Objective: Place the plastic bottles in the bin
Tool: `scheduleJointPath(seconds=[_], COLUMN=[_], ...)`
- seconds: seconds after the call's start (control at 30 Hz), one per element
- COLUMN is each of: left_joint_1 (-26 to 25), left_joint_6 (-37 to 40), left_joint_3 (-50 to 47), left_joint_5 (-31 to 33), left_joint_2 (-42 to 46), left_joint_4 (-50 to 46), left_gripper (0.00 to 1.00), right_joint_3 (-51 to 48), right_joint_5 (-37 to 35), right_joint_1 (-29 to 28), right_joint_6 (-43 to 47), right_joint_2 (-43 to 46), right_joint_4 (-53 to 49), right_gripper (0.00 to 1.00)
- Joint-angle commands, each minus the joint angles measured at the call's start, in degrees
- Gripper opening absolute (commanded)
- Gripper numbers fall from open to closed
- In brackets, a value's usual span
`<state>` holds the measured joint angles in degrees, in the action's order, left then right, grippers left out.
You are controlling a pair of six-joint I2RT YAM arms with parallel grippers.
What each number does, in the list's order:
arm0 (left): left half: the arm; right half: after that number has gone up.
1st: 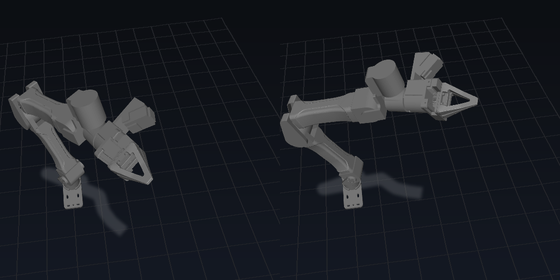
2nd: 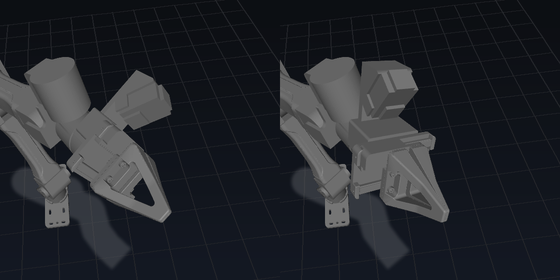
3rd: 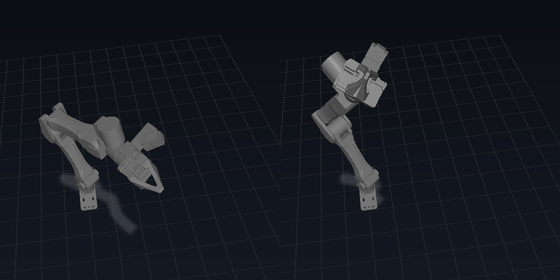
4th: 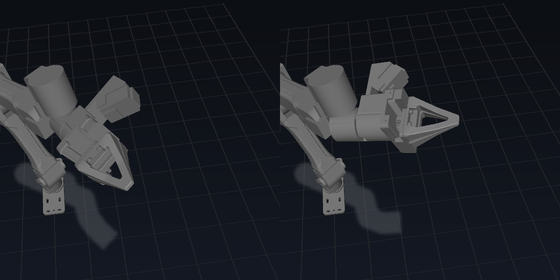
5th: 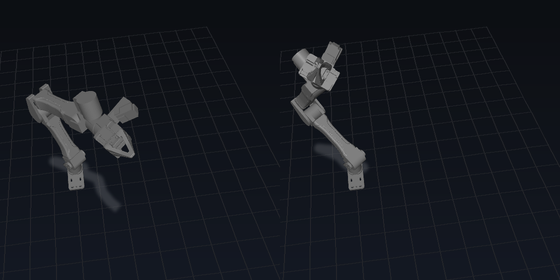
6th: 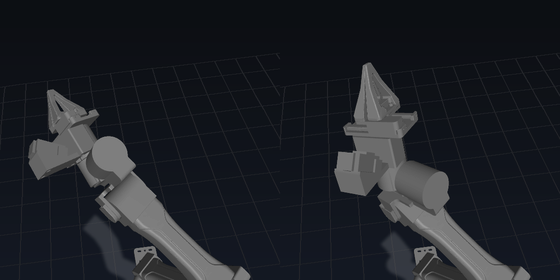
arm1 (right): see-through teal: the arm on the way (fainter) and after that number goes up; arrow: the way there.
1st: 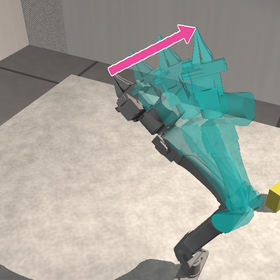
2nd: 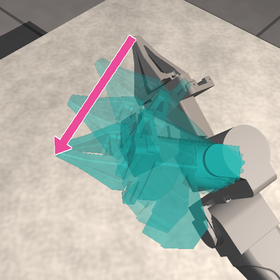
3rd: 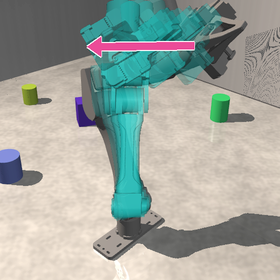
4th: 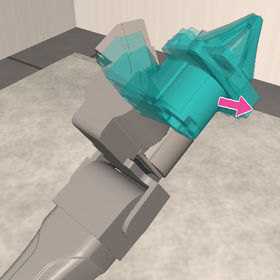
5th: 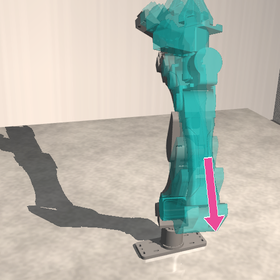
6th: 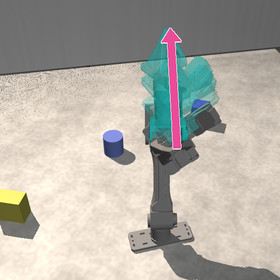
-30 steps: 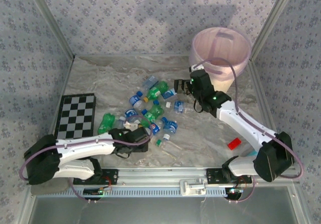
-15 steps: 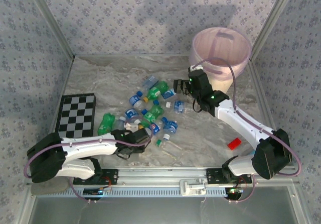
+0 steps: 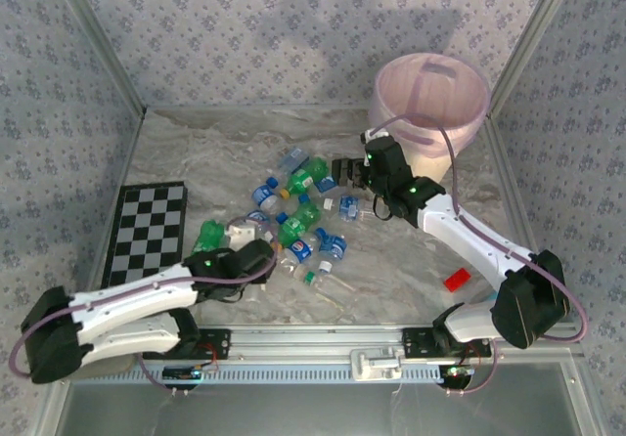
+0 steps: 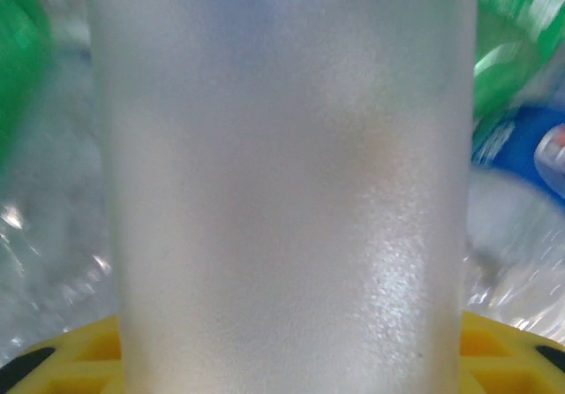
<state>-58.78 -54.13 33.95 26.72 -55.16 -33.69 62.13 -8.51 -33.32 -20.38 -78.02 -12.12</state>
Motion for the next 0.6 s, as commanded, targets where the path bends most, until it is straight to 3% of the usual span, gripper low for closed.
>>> scheduleJointPath(seconds=[0.0, 0.17, 0.23, 0.43, 0.57], left_joint_1=[4.11, 8.97, 11.28, 14.31, 14.39], left_joint_6=[8.93, 15.85, 19.07, 30.41, 30.49], left_joint_3=[2.05, -1.16, -1.96, 4.45, 6.37], left_joint_5=[4.78, 2.59, -2.63, -18.05, -24.38], left_joint_2=[4.97, 7.14, 6.09, -1.95, -5.83], left_joint_4=[8.87, 29.13, 36.41, 41.38, 43.18], left_gripper=[0.46, 0.39, 0.37, 0.39, 0.39], right_joint_3=[-1.13, -3.25, -3.12, -2.66, -4.74], right_joint_5=[9.29, 19.33, 22.67, 29.17, 31.19], right_joint_1=[-0.44, -0.50, -0.76, -2.21, -3.53], right_joint_6=[-0.19, -4.34, -5.80, -8.77, -11.26], right_joint_2=[1.22, 2.56, 2.39, 1.46, 2.23], right_joint_4=[2.30, 7.37, 8.60, 12.03, 17.45], right_gripper=[1.00, 1.00, 1.00, 0.97, 0.94])
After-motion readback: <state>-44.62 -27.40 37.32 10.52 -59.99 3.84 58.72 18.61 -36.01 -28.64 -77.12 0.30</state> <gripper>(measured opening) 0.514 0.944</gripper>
